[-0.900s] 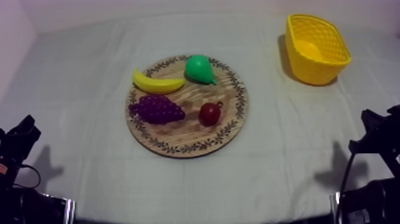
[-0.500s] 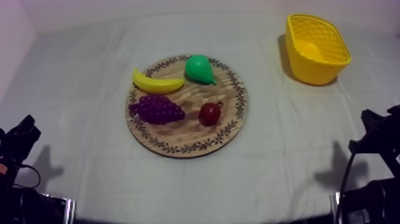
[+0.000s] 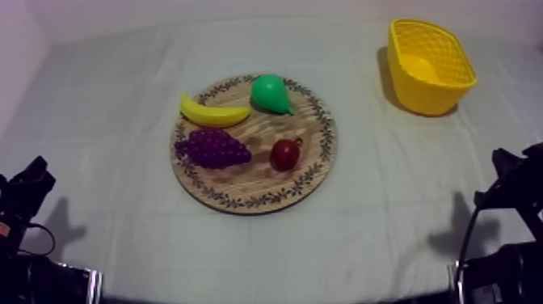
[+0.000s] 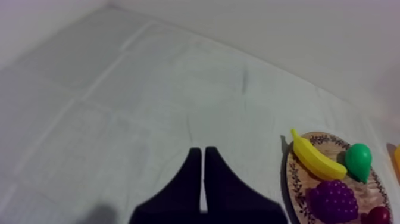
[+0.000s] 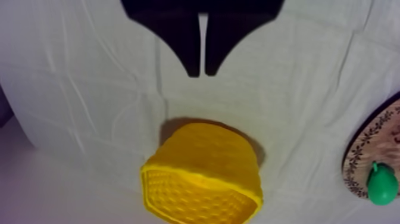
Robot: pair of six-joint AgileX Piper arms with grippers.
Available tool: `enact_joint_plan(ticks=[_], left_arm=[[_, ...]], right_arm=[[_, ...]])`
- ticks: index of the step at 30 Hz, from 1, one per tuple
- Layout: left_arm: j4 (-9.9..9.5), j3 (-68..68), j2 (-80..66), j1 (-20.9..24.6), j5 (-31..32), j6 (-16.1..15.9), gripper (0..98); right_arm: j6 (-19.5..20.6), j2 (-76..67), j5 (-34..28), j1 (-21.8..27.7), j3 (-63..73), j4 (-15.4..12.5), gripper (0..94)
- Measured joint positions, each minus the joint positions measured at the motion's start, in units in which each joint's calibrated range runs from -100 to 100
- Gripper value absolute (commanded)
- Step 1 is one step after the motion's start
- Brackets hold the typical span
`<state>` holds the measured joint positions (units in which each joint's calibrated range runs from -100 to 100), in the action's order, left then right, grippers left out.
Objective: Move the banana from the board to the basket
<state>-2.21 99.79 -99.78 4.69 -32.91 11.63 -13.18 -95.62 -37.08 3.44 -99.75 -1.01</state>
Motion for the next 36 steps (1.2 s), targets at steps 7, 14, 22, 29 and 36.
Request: enact_joint_plan(ticks=[7,14,22,29,36], left_arm=[[0.00,0.0,0.0,0.0,0.0,0.0,0.1],[0.00,0.0,0.0,0.0,0.0,0.0,0.1],[0.00,0.0,0.0,0.0,0.0,0.0,0.1],[0.00,0.0,0.0,0.0,0.0,0.0,0.1],[0.00,0.0,0.0,0.0,0.0,0.0,0.1]], right_arm=[[-1.0,0.0,-1.3,0.4,0.0,0.3,0.6],[-2.3,1.9,-3.0,-2.0,2.5,1.0,0.6],[-1.5,13.2,-3.3,-7.2,17.1,0.4,0.6],[1.6,27.4,-3.3,-15.0,30.9,2.8,0.6],[1.5,41.9,-2.8,-22.8,43.8,3.3,0.6]])
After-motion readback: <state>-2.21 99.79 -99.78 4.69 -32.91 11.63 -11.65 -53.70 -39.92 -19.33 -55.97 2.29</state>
